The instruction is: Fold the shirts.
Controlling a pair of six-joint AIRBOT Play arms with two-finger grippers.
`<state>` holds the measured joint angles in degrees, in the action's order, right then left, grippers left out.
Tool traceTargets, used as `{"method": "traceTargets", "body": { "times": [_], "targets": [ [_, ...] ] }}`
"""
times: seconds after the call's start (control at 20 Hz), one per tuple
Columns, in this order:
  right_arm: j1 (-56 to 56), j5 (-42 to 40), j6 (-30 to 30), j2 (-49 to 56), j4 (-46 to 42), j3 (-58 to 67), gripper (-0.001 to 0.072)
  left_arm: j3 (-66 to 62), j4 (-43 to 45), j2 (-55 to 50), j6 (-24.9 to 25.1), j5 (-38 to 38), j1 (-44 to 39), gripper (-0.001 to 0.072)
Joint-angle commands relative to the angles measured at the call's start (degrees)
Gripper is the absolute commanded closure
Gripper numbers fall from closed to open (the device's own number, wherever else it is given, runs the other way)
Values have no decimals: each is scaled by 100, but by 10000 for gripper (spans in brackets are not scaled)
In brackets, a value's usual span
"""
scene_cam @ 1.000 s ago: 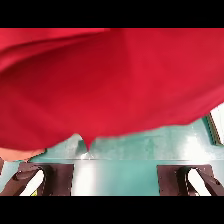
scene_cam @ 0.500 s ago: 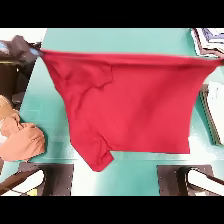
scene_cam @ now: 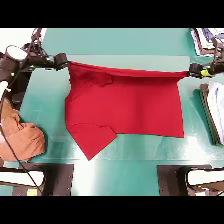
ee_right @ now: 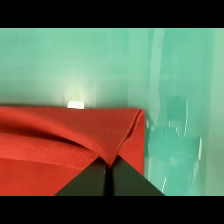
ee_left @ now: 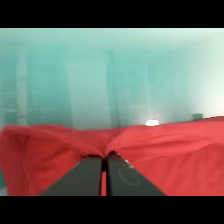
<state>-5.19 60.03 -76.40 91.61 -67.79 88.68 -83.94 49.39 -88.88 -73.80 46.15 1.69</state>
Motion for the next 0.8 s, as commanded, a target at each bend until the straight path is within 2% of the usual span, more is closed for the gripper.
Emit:
{"method": "traceTargets", "body": {
  "times": [0.0, 0.15, 0.25, 0.6, 0.7, 0.75],
  "targets": [
    [103, -411, -7, 105, 17, -4, 698, -216, 358, -293, 184, -20, -83, 682],
    [101, 339, 42, 66, -358, -15, 699, -199, 962, -295, 68, 1191, 15, 683],
    [190, 647, 42, 68, -726, -144, 699, -11, 1357, -295, -144, 1593, 37, 683],
    [197, 623, 35, 68, -671, -1123, 698, 1025, 1456, -297, -310, 1123, 37, 681],
    [199, 667, 35, 68, -616, -1145, 697, 1032, 1456, -295, -564, 1187, 37, 679],
    [197, 721, 37, 68, -466, -1106, 694, 1032, 1449, -295, -636, 1250, 37, 561]
  ]
}}
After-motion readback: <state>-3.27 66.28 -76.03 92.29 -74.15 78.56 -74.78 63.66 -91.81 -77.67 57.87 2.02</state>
